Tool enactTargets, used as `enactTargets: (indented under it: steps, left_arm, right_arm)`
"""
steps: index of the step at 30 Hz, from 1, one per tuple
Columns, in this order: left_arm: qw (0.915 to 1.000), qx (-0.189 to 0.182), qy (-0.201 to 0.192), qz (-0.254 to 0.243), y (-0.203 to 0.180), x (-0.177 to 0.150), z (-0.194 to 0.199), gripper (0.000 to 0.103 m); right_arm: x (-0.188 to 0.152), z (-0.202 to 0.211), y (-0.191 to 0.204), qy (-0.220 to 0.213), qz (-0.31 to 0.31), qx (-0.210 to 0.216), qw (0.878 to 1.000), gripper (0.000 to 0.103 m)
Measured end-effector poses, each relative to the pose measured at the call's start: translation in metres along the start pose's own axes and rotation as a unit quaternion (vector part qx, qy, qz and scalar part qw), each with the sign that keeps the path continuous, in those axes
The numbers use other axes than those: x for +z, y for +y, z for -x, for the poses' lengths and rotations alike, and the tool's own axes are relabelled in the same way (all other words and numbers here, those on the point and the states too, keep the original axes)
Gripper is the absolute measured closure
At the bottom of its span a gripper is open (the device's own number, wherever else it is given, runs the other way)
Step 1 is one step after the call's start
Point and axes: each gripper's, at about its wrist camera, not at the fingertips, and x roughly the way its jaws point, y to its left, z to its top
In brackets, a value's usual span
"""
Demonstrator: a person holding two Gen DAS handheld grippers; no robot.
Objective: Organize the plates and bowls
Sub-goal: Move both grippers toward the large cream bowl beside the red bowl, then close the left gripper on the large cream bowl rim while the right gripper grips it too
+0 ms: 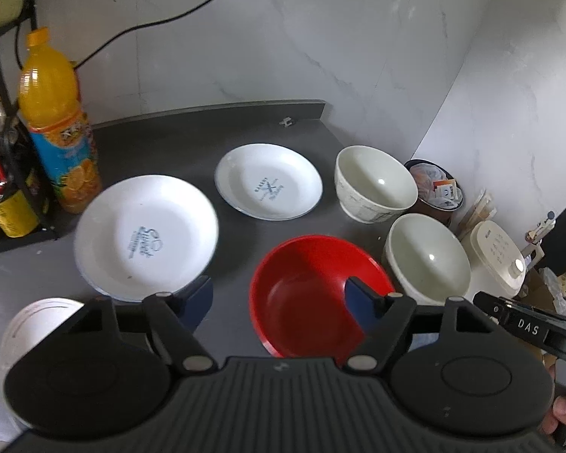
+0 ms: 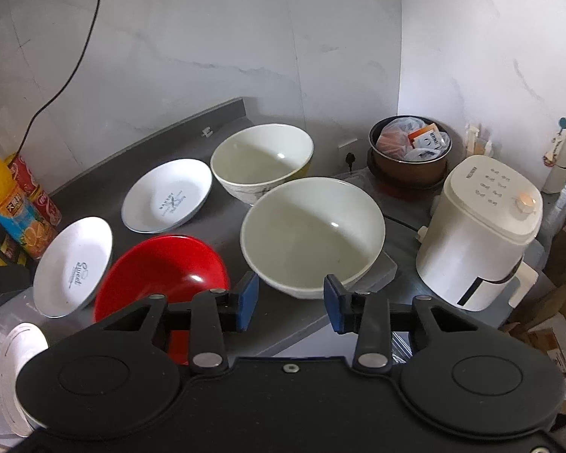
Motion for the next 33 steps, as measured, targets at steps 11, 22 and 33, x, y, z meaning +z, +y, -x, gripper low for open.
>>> enactTargets:
  steps: [11, 22, 33]
  left_arm:
    - [0.9996, 0.008, 0.026, 0.01, -0.061, 0.017, -0.06, 0.049]
    - [0.9981, -0.001, 0.059, 0.017, -0.102, 0.026, -0.11, 0.061]
    - [0.9954, -0.008, 0.087, 0.04, -0.12, 0.03, -0.151, 0.078]
  right_arm:
    - [0.027, -0.056, -0.066, 0.028, -0.002, 0.019, 0.999, 0.07]
    - [0.042, -0.098, -0.092, 0.051, 0.022, 0.048, 0.997, 0.076]
    - [0.047, -0.126, -0.099, 0.082, 0.035, 0.059, 0.994, 0.079]
